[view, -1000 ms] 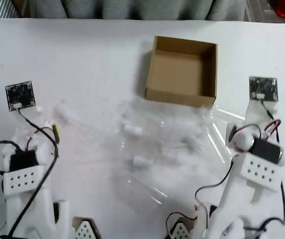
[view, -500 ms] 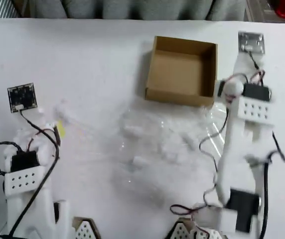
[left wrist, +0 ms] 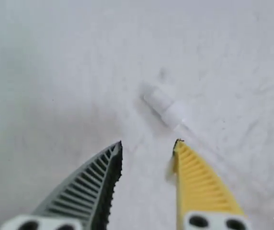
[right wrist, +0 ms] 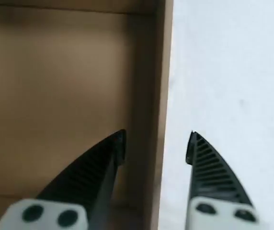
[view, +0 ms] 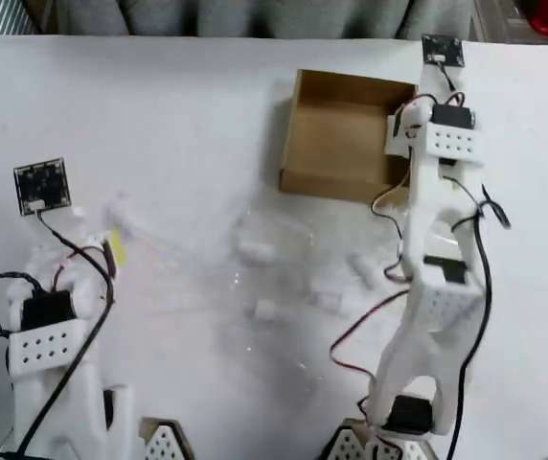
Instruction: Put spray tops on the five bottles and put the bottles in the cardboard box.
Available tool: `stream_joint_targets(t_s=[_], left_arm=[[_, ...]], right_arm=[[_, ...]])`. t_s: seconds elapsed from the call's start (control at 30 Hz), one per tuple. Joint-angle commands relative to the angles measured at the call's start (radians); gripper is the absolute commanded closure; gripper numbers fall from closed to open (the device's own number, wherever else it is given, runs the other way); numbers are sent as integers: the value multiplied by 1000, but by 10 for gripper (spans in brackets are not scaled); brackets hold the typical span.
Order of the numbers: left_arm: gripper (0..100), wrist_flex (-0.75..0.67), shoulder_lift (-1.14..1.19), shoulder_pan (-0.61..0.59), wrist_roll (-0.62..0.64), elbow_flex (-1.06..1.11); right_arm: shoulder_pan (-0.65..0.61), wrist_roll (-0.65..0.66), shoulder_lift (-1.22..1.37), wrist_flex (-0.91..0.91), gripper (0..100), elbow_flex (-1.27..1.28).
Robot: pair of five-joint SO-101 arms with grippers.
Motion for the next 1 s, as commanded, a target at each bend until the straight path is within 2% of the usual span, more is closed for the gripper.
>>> stream_joint_targets(t_s=[0.0, 0.13, 0.27, 0.4, 0.53, 0.8, 0.97], left_arm=[[817, -29, 5, 12, 9, -8], [816, -29, 4, 13, 9, -8], [816, -29, 4, 13, 8, -8], [817, -29, 5, 13, 8, -8], [818, -29, 5, 13, 8, -8], [819, -29, 5, 13, 8, -6], [817, -29, 5, 13, 8, -6]], right_arm=[[-18, -11, 101, 10, 818, -183], [-36, -8, 226, 36, 841, -304], [-65, -3, 323, 113, 985, -427], [-102, 11, 378, 217, 980, -559], [-177, 114, 406, 331, 981, -667], [-306, 181, 414, 469, 982, -772], [-271, 71, 418, 469, 982, -766]])
